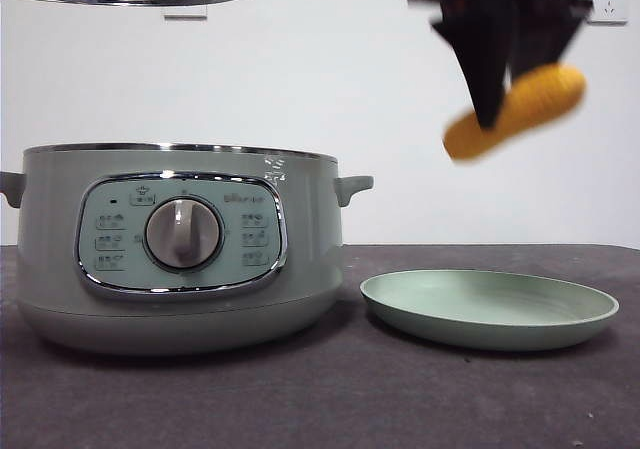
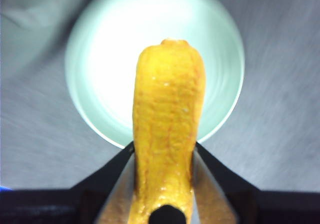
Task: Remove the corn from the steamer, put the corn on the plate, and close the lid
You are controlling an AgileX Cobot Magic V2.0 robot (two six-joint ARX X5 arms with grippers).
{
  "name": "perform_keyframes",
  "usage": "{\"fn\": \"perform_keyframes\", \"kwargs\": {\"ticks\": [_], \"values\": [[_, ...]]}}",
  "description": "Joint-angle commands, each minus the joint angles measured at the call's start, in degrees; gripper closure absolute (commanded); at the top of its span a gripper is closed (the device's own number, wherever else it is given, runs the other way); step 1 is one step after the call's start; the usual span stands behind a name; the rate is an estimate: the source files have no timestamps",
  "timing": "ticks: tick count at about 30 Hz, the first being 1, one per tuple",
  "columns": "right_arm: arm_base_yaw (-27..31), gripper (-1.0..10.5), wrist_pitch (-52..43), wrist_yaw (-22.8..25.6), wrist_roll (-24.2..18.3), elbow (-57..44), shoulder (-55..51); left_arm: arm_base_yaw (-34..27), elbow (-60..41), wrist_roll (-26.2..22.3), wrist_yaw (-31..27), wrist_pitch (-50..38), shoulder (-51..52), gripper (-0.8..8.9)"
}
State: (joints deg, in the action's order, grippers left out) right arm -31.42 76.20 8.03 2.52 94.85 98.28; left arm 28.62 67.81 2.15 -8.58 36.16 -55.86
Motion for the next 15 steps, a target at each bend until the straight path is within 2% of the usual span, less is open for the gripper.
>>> {"fn": "perform_keyframes", "kwargs": {"ticks": [1,8,15], "values": [[0.7,9.6,-5.7,0.9,0.8,-6.5,0.3,-0.1,0.6,0.7,0.0,-3.5,0.7,8.23],[1.0,9.6,-23.8,1.3,0.9,-21.1,0.3,-0.1,0.6,1.1,0.0,-3.5,0.7,8.23],[1.0,9.6,-39.1,1.3,0.9,-30.8,0.3,-0.1,0.6,1.3,0.0,-3.5,0.7,8.23]]}}
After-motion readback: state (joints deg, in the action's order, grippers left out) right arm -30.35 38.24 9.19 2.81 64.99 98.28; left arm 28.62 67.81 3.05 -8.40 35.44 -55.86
